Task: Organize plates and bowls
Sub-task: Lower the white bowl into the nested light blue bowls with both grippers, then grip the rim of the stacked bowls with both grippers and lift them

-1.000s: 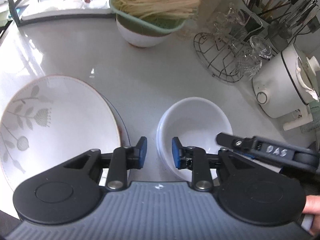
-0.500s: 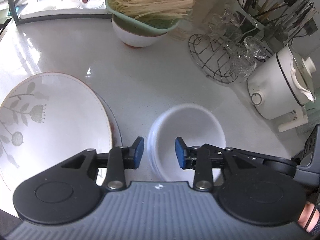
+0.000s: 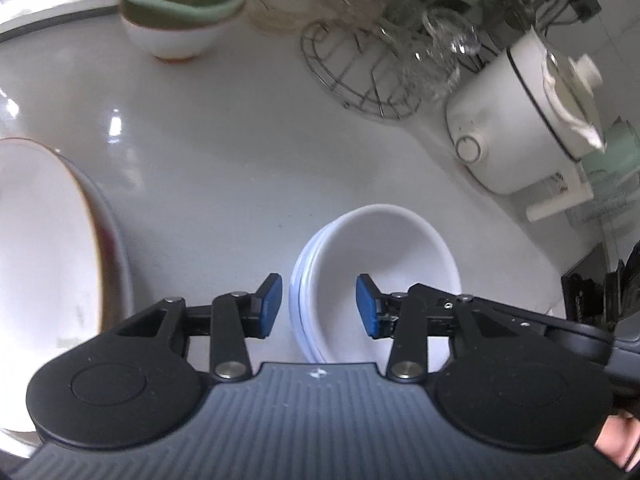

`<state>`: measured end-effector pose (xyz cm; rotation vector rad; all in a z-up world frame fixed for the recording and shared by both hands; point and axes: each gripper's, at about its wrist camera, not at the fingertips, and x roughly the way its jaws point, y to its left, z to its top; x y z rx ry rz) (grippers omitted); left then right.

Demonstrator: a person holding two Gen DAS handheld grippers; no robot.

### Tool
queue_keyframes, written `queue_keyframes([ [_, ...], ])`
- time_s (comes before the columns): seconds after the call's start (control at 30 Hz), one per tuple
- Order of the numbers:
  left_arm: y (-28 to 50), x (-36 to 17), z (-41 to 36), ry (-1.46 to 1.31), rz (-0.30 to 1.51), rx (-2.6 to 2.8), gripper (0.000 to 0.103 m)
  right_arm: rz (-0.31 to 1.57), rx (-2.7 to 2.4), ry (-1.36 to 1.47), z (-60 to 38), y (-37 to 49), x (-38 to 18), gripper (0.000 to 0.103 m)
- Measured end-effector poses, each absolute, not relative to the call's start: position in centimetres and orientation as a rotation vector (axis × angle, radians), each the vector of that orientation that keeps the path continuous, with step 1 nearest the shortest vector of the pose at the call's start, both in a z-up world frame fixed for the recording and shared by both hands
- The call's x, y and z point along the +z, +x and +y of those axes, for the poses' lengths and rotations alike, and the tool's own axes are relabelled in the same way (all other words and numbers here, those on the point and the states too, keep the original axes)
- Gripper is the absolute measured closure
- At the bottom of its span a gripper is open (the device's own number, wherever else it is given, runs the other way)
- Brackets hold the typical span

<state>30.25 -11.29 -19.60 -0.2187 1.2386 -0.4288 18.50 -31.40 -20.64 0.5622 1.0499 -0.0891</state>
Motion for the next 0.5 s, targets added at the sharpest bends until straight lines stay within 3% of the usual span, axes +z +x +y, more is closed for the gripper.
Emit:
queue_keyframes([
  [0.5, 31.1, -22.7, -11.0, -0.287, 1.305, -0.361, 0.059, 1.060, -0.050, 0.577, -31.8, 18.8, -22.0, 0.085],
])
